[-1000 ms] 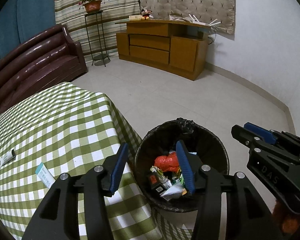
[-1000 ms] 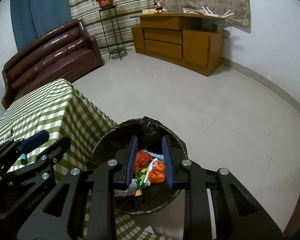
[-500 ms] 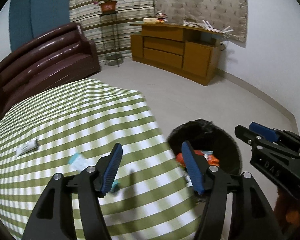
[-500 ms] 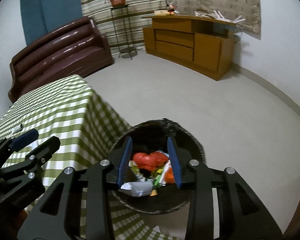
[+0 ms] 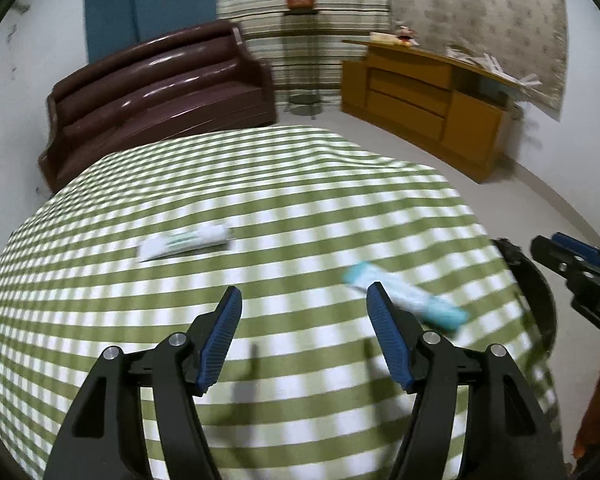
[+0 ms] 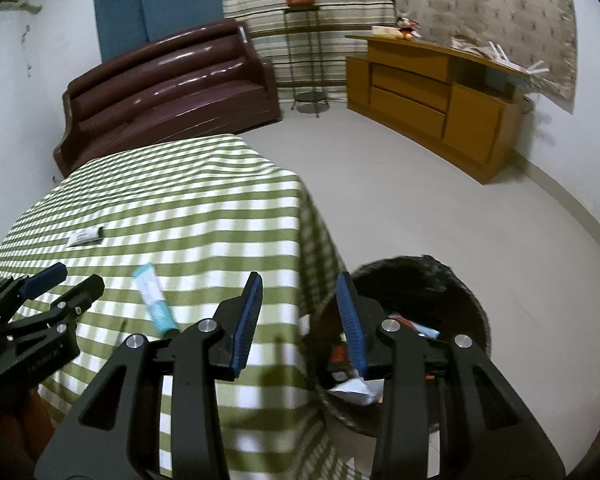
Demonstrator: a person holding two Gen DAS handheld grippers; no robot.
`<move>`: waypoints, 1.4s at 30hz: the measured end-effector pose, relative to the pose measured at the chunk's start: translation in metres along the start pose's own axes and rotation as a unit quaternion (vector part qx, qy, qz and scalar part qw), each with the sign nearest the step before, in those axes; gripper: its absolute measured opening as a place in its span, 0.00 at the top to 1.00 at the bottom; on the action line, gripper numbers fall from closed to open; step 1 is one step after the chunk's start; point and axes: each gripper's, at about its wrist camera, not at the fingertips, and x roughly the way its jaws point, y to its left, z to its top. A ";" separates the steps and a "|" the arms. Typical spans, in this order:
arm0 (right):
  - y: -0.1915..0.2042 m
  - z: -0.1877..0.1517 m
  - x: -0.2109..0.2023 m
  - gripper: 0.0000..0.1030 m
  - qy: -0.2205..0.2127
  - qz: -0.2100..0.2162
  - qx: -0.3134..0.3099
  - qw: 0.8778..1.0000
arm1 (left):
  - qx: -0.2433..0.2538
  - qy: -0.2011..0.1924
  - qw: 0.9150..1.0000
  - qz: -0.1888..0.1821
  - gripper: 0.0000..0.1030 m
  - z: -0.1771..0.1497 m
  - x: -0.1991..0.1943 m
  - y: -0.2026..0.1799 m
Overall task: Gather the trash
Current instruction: 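Move both open tools back over the remaining tubes on the table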
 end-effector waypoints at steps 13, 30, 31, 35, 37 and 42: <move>0.033 0.011 0.016 0.58 0.005 0.007 -0.021 1.000 | -0.027 0.004 0.998 0.053 0.35 0.017 0.023 0.076; 0.038 0.020 0.041 0.57 0.020 -0.002 -0.020 1.000 | 0.032 0.048 0.998 -0.005 0.35 0.041 0.065 0.084; 0.038 0.021 0.041 0.57 0.020 -0.002 -0.020 1.000 | 0.032 0.050 0.998 -0.010 0.35 0.041 0.066 0.084; 0.038 0.023 0.041 0.57 0.020 -0.002 -0.020 1.000 | 0.044 0.061 0.997 -0.022 0.35 0.040 0.069 0.078; 0.039 0.023 0.041 0.57 0.020 -0.002 -0.020 1.000 | 0.053 0.059 0.996 -0.028 0.37 0.038 0.066 0.072; 0.037 0.023 0.041 0.57 0.020 -0.003 -0.015 1.000 | 0.070 0.056 0.995 -0.032 0.48 0.029 0.058 0.059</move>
